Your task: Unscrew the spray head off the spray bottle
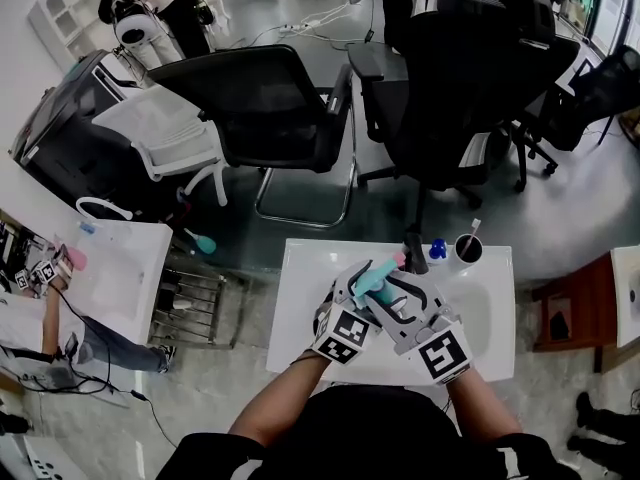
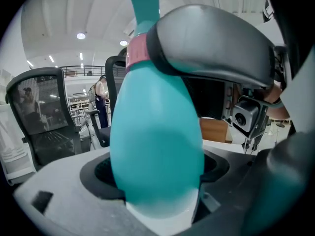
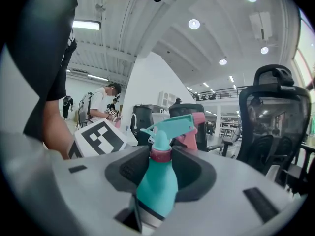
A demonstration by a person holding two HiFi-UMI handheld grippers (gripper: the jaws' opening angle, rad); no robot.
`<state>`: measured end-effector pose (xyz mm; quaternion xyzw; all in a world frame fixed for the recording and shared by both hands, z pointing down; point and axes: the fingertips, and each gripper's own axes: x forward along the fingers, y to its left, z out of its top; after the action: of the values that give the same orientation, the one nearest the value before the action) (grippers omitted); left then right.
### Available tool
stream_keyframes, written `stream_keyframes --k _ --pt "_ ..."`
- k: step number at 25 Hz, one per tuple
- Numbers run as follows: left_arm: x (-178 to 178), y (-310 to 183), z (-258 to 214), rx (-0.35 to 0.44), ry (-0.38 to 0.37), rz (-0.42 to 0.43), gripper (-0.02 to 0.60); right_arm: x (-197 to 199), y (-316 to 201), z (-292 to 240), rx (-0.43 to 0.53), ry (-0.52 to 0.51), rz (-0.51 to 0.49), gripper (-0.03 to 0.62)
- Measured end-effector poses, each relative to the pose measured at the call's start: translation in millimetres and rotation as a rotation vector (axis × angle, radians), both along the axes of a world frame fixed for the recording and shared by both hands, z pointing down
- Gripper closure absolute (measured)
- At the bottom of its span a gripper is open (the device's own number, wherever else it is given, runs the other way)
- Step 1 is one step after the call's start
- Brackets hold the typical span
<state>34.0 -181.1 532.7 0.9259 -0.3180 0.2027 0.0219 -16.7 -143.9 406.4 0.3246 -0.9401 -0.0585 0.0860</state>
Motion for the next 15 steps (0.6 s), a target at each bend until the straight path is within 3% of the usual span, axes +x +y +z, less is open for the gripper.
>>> stream_keyframes --k 9,15 --pt "6.0 16.3 -11.9 0.002 0.011 0.12 0.147 2.3 10.4 -12.8 -0.037 -0.082 -0.122 0.456" --pt "12.8 37.2 -15.1 -0.022 -0.005 0.283 0.147 9.0 21.3 -16.3 -0.108 -0.129 -0.297 0.457"
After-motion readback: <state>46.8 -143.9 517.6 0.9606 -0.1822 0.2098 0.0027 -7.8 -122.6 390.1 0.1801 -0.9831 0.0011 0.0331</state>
